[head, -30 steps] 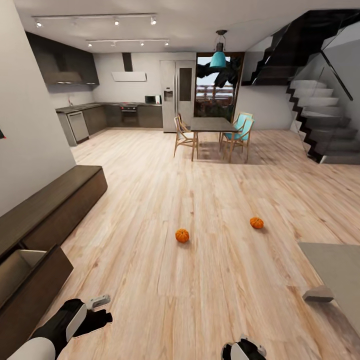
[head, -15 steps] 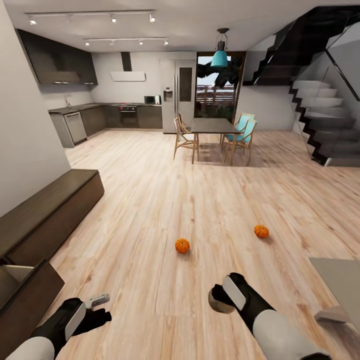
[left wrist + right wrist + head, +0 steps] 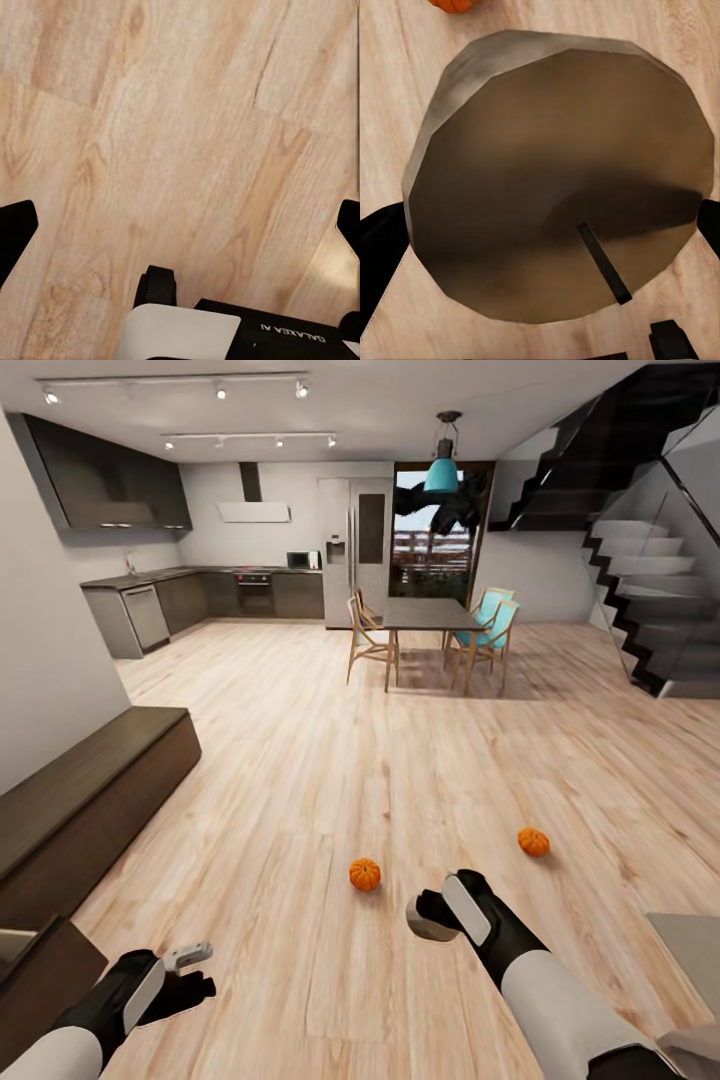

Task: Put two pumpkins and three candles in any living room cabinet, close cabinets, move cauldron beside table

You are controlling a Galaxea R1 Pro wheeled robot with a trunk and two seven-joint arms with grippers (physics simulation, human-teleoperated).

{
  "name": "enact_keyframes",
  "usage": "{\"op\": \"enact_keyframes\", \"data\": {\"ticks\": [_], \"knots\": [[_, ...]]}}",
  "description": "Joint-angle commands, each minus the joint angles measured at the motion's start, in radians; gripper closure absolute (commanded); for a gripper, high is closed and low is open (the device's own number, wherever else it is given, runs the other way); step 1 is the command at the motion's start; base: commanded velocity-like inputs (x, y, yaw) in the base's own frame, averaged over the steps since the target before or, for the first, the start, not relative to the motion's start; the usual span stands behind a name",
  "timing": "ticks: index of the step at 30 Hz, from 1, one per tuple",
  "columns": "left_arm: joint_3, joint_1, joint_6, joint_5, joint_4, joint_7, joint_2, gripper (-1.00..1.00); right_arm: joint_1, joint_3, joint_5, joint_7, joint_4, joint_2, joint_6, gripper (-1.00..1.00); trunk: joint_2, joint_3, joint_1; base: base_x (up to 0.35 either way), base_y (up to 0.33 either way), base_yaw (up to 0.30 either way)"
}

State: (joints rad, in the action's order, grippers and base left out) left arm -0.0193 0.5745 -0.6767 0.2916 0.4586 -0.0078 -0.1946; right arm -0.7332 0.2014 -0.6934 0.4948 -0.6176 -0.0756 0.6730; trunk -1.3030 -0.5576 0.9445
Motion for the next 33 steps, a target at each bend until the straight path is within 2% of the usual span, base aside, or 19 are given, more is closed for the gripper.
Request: {"op": "enact_keyframes", "data": {"ticks": [1,9,17,25,28,33], "knots": [[0.000,0.000,0.000,0.000,0.000,0.000,0.001,-1.00,0.000,0.000,0.000,0.000,-0.001,0.000,0.000,1.00,0.000,0.000,0.000,0.332,0.000,0.000],[0.000,0.000,0.000,0.000,0.000,0.000,0.001,-1.00,0.000,-0.003,-0.001,0.000,-0.002,-0.005,-0.003,1.00,0.000,0.000,0.000,0.332,0.000,0.019],[0.001,0.000,0.000,0.000,0.000,-0.001,0.003,-1.00,0.000,0.006,-0.003,0.004,-0.002,-0.011,0.003,1.00,0.000,0.000,0.000,0.301,-0.008,0.245],[0.000,0.000,0.000,0.001,0.000,-0.002,0.003,-1.00,0.000,0.009,0.005,0.005,-0.002,-0.021,0.005,1.00,0.000,0.000,0.000,0.040,-0.008,0.285],[0.000,0.000,0.000,0.001,0.000,-0.002,0.003,-1.00,0.000,0.010,0.009,0.005,-0.002,-0.033,0.006,1.00,0.000,0.000,0.000,0.056,-0.185,0.286],[-0.001,0.000,0.000,0.001,0.000,-0.002,0.001,-1.00,0.000,0.010,0.008,0.005,-0.002,-0.036,0.006,1.00,0.000,0.000,0.000,0.088,-0.197,0.286]]}}
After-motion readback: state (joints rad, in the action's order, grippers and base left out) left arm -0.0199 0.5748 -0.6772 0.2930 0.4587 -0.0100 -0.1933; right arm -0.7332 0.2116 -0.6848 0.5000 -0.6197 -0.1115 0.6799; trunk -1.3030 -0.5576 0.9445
